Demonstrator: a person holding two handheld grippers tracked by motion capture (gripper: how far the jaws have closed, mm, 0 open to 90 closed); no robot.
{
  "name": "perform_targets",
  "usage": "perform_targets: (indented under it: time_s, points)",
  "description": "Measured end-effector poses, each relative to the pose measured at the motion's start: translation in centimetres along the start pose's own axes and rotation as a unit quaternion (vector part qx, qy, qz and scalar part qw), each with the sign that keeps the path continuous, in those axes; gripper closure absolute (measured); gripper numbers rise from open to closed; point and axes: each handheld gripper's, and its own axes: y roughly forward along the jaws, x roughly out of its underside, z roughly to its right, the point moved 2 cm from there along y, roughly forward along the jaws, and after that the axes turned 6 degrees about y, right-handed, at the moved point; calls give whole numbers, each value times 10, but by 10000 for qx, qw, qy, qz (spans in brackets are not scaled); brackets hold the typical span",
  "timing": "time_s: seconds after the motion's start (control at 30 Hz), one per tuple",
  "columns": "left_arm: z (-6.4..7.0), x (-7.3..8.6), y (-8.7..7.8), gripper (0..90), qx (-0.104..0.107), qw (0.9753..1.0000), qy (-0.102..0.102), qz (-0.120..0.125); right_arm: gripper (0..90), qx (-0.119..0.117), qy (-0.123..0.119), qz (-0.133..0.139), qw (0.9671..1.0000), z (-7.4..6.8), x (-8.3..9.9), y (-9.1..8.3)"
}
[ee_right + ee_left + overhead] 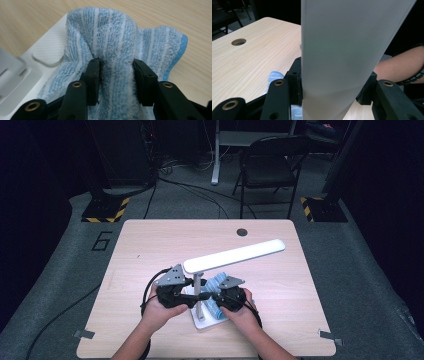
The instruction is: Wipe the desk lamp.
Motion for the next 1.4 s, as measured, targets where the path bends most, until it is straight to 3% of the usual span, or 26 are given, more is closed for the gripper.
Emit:
perform_targets:
  time_s: [0.1,0.37,0.47,0.7,0.8,0.97,1.13,1.2,1.4]
  points:
    - [-1,1,-1,514,80,10000,25,14,603,-3,65,-55,10000,4,-7,7]
    - [-1,2,0,514,49,10000,7,62,622,-7,230,-19,9997,17,-18,22]
    - [-1,0,1,515,49,10000,10,17,623,67,266,-52,9996,22,-25,29]
    - [-1,1,1,515,46,10000,17,56,631,241,591,-71,9979,28,-38,44]
    - [-2,1,1,514,58,10000,25,38,658,246,489,-93,9985,27,-39,44]
    - [-2,1,1,514,54,10000,6,-9,680,102,605,-172,9980,27,-34,37]
    - [-3,0,1,515,92,9999,19,-52,680,-15,540,-181,9984,17,-17,18]
    - [-2,1,1,515,42,10000,7,-34,681,-52,369,-204,9991,13,-9,9]
    - [-2,1,1,515,2,10000,13,-23,681,-210,174,-206,9994,-1,18,-21]
